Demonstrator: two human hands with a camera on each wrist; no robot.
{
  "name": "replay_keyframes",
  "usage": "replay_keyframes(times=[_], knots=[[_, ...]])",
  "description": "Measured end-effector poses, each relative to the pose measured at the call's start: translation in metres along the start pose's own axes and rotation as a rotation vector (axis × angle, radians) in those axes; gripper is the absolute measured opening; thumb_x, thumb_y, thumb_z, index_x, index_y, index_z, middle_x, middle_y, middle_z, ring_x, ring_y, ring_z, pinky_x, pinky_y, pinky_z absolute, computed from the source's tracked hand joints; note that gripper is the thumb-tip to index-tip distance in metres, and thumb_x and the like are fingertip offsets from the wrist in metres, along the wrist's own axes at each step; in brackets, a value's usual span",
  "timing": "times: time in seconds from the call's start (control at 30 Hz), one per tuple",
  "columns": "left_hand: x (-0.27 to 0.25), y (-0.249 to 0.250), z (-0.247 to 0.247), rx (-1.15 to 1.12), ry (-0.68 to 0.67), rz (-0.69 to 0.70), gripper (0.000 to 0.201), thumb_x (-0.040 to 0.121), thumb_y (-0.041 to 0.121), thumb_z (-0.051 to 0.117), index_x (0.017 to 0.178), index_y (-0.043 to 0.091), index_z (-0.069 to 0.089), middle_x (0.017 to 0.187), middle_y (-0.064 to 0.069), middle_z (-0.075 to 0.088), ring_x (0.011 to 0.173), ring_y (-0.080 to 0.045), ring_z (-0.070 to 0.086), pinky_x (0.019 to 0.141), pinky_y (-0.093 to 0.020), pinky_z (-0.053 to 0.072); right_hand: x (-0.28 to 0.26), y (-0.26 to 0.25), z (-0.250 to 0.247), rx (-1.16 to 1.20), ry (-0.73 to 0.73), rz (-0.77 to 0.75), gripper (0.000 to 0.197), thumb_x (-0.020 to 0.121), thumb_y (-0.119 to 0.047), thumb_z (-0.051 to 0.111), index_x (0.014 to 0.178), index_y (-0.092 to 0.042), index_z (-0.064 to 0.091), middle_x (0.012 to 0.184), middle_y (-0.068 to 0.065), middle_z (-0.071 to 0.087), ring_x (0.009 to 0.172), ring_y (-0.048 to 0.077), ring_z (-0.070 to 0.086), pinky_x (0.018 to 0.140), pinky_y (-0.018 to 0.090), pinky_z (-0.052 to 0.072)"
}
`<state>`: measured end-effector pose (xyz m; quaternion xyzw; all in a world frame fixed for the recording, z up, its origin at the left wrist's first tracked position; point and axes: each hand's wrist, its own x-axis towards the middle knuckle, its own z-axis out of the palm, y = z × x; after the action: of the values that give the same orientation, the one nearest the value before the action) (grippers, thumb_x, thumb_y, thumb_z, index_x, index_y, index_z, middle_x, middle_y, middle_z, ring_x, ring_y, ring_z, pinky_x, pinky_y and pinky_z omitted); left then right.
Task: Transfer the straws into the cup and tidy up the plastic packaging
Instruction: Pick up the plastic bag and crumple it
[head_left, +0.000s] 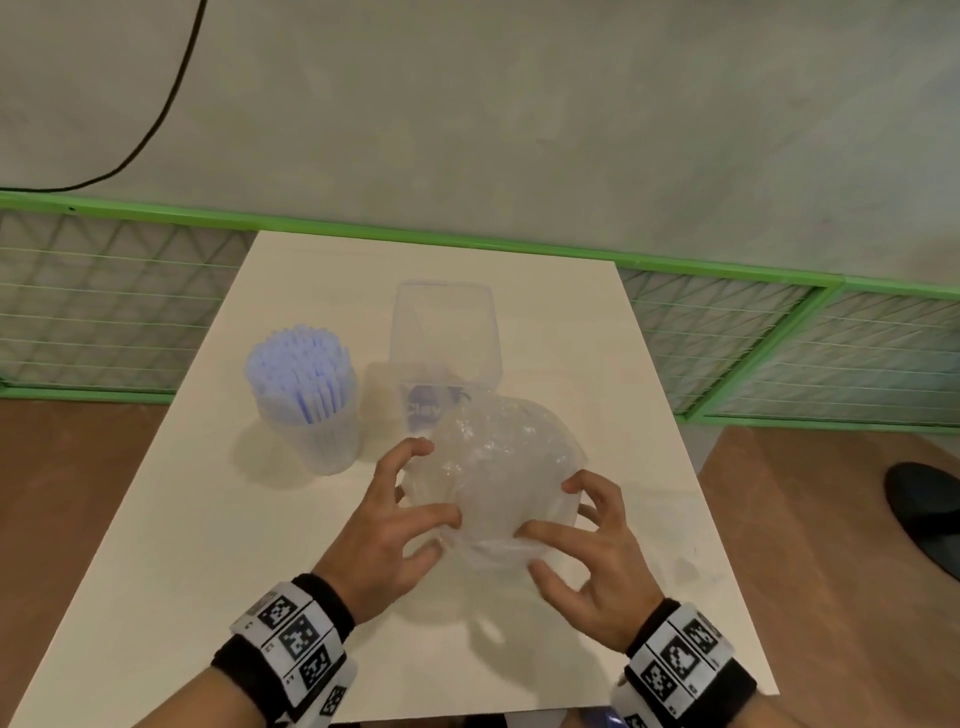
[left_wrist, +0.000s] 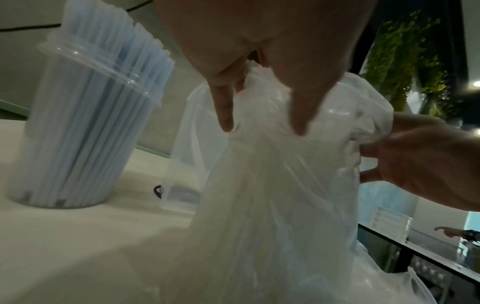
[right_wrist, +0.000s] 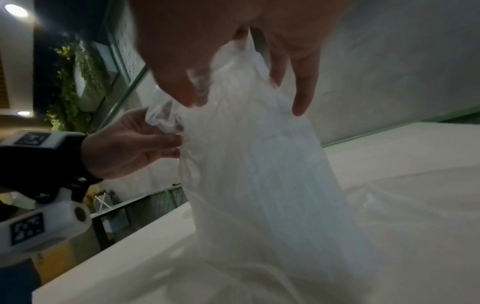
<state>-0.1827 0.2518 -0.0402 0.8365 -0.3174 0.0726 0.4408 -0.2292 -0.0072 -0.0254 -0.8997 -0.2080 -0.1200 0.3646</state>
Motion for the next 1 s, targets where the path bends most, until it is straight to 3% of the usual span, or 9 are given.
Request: replay_keyframes(times=[0.13,0.2,0.33,0.47,0.6,0.77,0.87,0.93,1.0], knots=[[-0.002,0.013,-0.013,-0.272,-0.006,-0.131,0.022,0.079,0.044,0.075,0.093,0.028,0.075,0.154,0.003,0.026,0.143,-0.014,0.033,0.112,-0.028,0.034,0.005,-0.015,-0.011,0.239,0.108,0.183,0.011,0.087,-0.036,0.064,0.097,-0.033,0.068,0.135,-0.005,0.032,0.129,0.021,0.045,0.096,0.045,0.049],[0.001,0.017,-0.021,-0.408,0.048,-0.249,0.029,0.076,0.055,0.073,0.089,0.030,0.074,0.147,0.010,0.040,0.135,-0.012,0.045,0.107,-0.028,0.040,0.012,-0.015,-0.014,0.322,0.125,0.296,0.036,0.078,-0.031,0.078,0.104,-0.031,0.054,0.135,-0.010,0.033,0.122,0.017,0.050,0.087,0.043,0.055],[0.010,0.015,-0.024,-0.365,0.022,-0.401,0.058,0.059,0.046,0.085,0.105,0.039,0.050,0.133,0.019,0.045,0.119,-0.010,0.053,0.088,-0.023,0.048,0.024,-0.004,-0.029,0.383,-0.065,0.437,0.087,0.060,-0.020,0.092,0.126,-0.037,0.037,0.138,-0.017,0.034,0.120,0.004,0.047,0.079,0.033,0.058],[0.020,0.008,-0.019,-0.257,-0.215,-0.459,0.099,0.058,0.049,0.087,0.135,0.053,0.024,0.133,0.019,0.042,0.125,0.003,0.040,0.098,-0.018,0.039,0.039,0.000,-0.036,0.243,-0.237,0.413,0.100,0.057,-0.024,0.093,0.137,-0.043,0.036,0.134,-0.022,0.025,0.114,-0.005,0.044,0.074,0.026,0.058],[0.026,-0.002,-0.015,-0.179,-0.319,-0.524,0.103,0.057,0.045,0.089,0.138,0.053,0.027,0.125,0.017,0.046,0.118,0.010,0.041,0.095,-0.008,0.035,0.047,0.016,-0.033,0.248,-0.329,0.454,0.108,0.052,-0.027,0.096,0.141,-0.041,0.036,0.130,-0.017,0.022,0.109,0.001,0.044,0.066,0.023,0.058],[0.022,-0.012,-0.011,-0.192,-0.396,-0.590,0.087,0.057,0.040,0.090,0.131,0.047,0.044,0.117,0.029,0.061,0.103,0.014,0.056,0.093,-0.019,0.047,0.048,0.031,-0.022,0.142,-0.461,0.492,0.100,0.050,-0.041,0.095,0.130,-0.044,0.036,0.123,-0.018,0.030,0.109,0.004,0.045,0.093,0.023,0.050],[0.020,-0.010,-0.012,-0.266,-0.325,-0.581,0.098,0.057,0.032,0.092,0.131,0.058,0.032,0.123,0.036,0.053,0.107,0.017,0.053,0.089,-0.009,0.046,0.047,0.038,-0.024,0.143,-0.506,0.532,0.116,0.045,-0.047,0.096,0.140,-0.044,0.029,0.131,-0.021,0.022,0.123,0.006,0.039,0.102,0.030,0.045],[0.017,-0.005,-0.012,-0.378,-0.267,-0.595,0.113,0.055,0.030,0.094,0.134,0.064,0.020,0.132,0.039,0.043,0.117,0.016,0.048,0.091,-0.010,0.045,0.050,0.041,-0.031,0.133,-0.556,0.545,0.131,0.043,-0.049,0.096,0.147,-0.044,0.016,0.139,-0.026,0.014,0.135,0.005,0.029,0.108,0.036,0.041],[0.016,0.003,-0.005,-0.469,-0.256,-0.582,0.123,0.051,0.033,0.096,0.139,0.061,0.016,0.136,0.037,0.042,0.124,0.013,0.045,0.098,-0.015,0.043,0.055,0.039,-0.033,0.206,-0.583,0.533,0.136,0.045,-0.039,0.098,0.147,-0.044,0.009,0.147,-0.025,0.015,0.138,0.000,0.025,0.110,0.030,0.034]])
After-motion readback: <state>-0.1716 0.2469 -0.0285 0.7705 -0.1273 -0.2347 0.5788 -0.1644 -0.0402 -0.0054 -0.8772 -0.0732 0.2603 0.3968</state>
